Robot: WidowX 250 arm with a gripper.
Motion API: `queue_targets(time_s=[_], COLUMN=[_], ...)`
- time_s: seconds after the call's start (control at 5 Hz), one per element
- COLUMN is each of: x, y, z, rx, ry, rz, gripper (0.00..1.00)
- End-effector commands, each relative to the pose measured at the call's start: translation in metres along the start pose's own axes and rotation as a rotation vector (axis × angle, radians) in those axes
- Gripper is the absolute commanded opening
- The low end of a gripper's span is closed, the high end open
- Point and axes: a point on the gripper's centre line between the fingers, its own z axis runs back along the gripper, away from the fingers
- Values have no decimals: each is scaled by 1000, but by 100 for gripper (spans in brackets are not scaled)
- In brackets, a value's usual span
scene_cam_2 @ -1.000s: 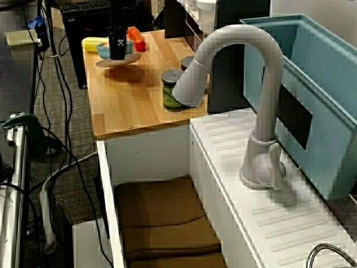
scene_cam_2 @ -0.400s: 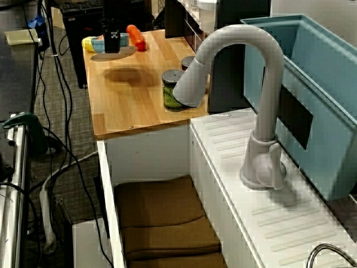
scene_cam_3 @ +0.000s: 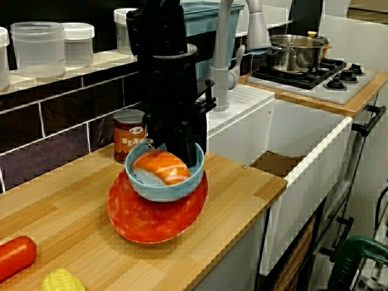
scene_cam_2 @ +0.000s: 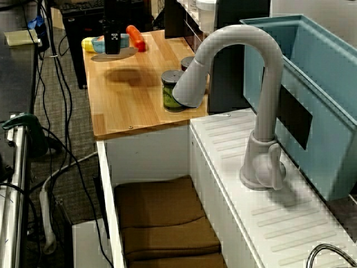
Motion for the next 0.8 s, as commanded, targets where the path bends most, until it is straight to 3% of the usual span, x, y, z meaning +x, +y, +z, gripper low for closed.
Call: queue_targets(time_s=[0.0,0.2,0.4,0.6], x=[3,5,-3,-10], y=[-1,-2,-21,-44], z=[11,8,19,16], rx=[28,34,33,63], ry=[-24,-18,-40,-45], rz=[-11,-5,-49,-99], gripper=[0,0,0,0])
